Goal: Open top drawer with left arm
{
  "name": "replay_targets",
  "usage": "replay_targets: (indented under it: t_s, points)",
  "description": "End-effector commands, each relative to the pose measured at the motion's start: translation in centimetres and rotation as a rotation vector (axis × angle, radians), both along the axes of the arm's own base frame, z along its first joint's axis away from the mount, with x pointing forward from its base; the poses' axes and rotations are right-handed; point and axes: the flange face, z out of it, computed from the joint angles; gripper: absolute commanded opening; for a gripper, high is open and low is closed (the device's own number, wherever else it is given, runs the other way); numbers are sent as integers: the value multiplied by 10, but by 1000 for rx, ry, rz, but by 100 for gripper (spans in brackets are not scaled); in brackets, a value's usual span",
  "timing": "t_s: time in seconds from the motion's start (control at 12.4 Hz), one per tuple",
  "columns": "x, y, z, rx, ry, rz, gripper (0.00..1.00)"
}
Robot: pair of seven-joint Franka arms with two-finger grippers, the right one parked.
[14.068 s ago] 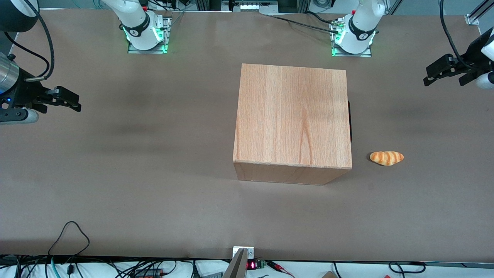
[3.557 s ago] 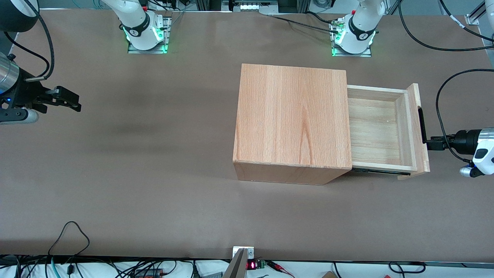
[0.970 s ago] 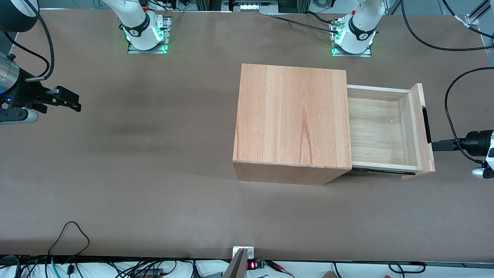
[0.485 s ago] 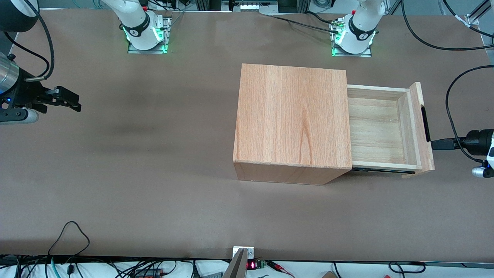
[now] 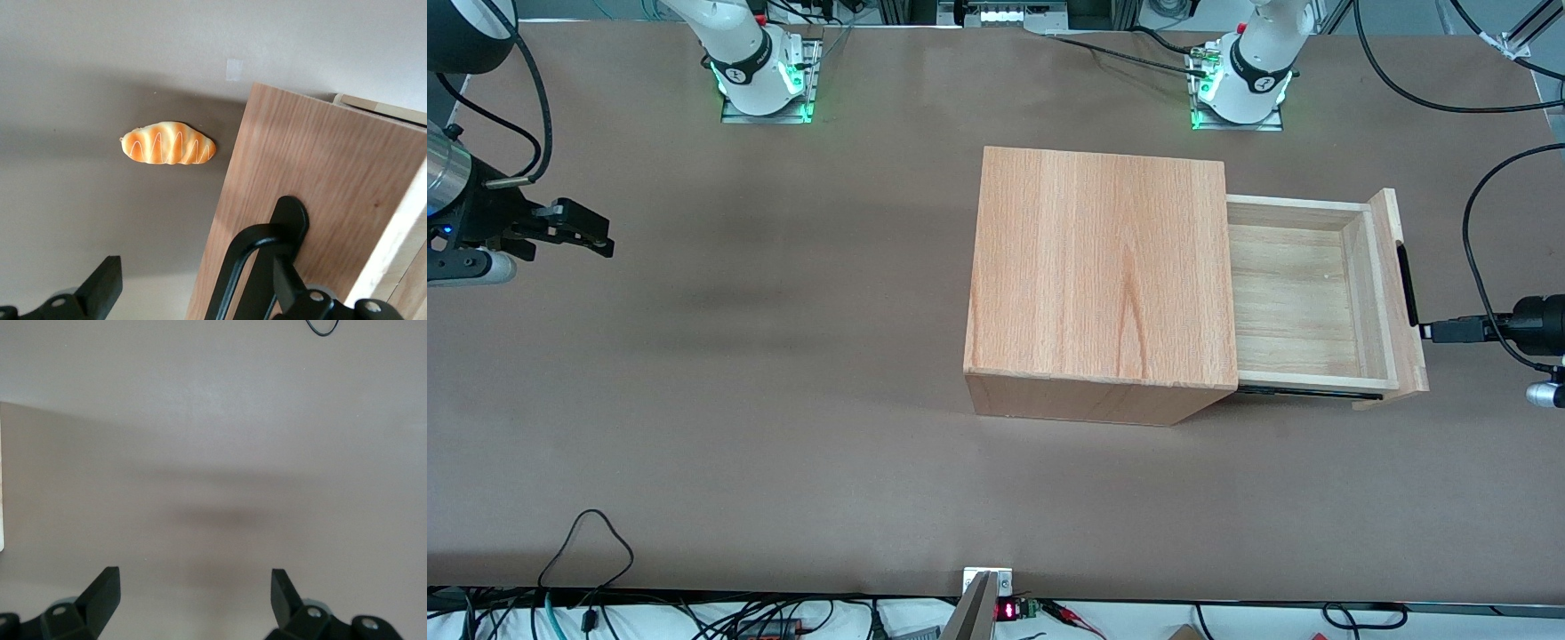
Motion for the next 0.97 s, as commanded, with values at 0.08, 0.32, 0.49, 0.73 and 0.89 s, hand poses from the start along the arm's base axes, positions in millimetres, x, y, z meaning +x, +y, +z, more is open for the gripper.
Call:
replay_targets:
  t_s: [0.08,0.32,0.49,0.73,0.89]
  points:
    - [-3,6,39,-2,-14,-12,100]
    - [-4,6,48,-3,-11,-20,100]
    - [-6,3,50,-7,-2,-28,100]
    - [-10,-10,77,33,-22,-54,100]
    - [-13,-21,98,62,-47,-71,100]
